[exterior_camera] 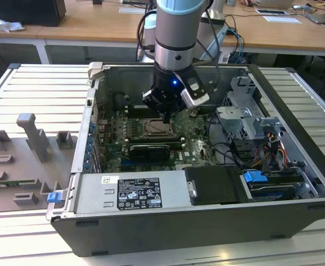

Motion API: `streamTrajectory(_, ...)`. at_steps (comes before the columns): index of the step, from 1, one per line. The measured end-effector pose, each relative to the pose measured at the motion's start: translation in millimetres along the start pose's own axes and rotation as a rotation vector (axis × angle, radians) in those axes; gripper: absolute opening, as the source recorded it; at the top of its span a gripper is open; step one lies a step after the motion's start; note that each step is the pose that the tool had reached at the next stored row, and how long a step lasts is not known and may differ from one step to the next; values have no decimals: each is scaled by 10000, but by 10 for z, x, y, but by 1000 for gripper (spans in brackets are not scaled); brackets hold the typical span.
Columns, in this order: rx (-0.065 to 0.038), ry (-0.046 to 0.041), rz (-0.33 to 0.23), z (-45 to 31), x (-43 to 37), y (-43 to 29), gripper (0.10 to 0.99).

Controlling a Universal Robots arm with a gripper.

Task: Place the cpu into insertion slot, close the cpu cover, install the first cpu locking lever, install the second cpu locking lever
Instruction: 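Install the second cpu locking lever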

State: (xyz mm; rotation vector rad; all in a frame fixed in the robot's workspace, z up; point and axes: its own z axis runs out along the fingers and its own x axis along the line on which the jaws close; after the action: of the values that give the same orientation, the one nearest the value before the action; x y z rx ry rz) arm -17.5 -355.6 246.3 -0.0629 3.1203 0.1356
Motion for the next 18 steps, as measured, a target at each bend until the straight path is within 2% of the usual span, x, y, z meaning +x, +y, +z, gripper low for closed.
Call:
streamTrajectory(2, -71, -4, 2, -1, 2, -43, 106)
streamTrajectory(8, -98, -5, 1, -8, 5, -127, 106)
streamTrajectory(18, -106, -2, -21, -11, 9, -178, 106)
